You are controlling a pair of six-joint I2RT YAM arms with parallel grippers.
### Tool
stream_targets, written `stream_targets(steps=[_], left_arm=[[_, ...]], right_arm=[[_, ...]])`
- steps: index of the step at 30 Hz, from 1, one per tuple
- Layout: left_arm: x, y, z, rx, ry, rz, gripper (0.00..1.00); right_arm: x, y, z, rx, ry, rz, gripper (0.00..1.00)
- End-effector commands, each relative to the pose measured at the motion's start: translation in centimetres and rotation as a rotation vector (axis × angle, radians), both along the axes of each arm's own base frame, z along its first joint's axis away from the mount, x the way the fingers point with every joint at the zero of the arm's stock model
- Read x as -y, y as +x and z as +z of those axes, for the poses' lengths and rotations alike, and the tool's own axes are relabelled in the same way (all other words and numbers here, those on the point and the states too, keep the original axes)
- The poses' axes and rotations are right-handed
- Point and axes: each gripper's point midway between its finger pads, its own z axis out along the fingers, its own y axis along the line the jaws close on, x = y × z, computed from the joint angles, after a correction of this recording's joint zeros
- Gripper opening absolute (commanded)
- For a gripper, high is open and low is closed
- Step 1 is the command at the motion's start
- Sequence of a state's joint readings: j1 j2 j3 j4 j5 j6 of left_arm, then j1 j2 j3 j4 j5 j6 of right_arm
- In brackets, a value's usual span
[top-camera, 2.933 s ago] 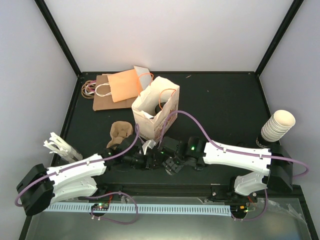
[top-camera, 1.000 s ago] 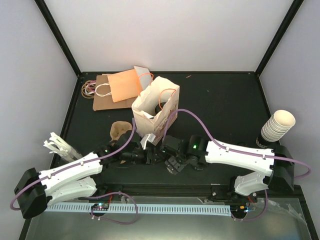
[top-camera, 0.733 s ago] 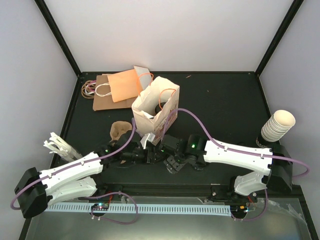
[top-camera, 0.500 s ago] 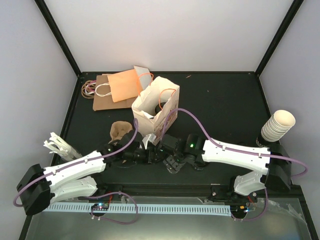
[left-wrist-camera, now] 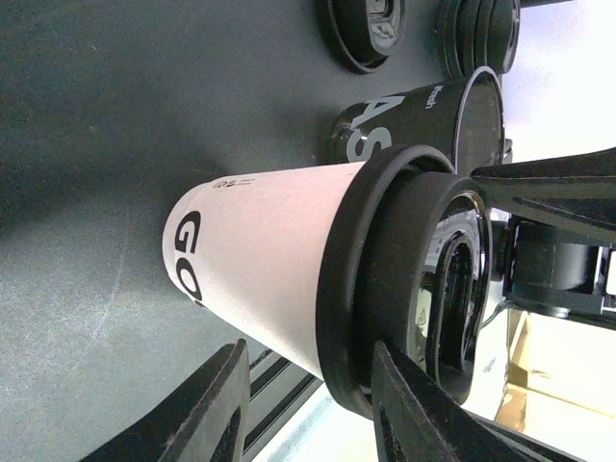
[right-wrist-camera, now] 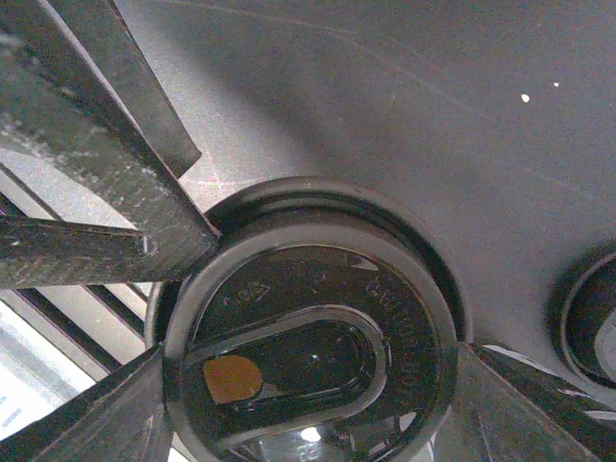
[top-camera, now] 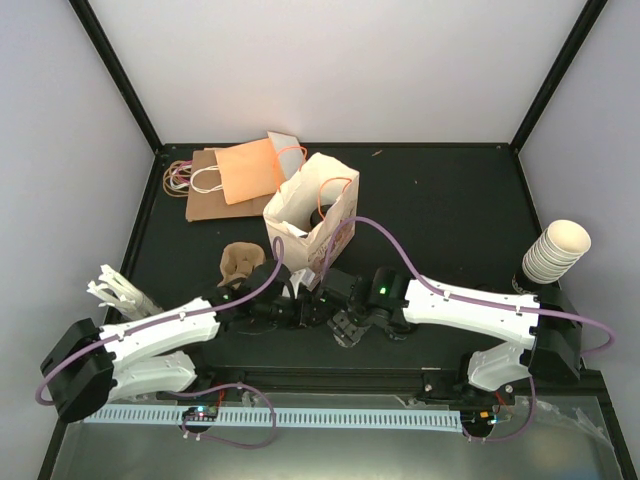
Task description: Pack the takeout coffee
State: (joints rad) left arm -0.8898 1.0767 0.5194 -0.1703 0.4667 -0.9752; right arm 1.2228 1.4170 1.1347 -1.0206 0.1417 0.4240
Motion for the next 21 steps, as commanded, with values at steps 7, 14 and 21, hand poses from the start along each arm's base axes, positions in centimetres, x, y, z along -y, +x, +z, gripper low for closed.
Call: stream_targets(steps=[7, 14, 21], left_arm=[[-0.1, -0.5, -1.1, -0.015, 0.004, -0.029, 0.33], [-0.5, -1.1, -2.4, -0.036, 0.03, -0.031, 0.31], [-0.7, -1.2, -2.7, -0.037, 0.039, -0.031, 0.3]], right_arm=[[0.1, -0.6, -1.0, -0.036, -0.008, 0.021, 0.76], [0.3, -0.6, -1.5, -0.039, -0.031, 0.024, 0.77], [-0.2, -0.5, -1.3, -0.039, -0.019, 0.03, 0.78]])
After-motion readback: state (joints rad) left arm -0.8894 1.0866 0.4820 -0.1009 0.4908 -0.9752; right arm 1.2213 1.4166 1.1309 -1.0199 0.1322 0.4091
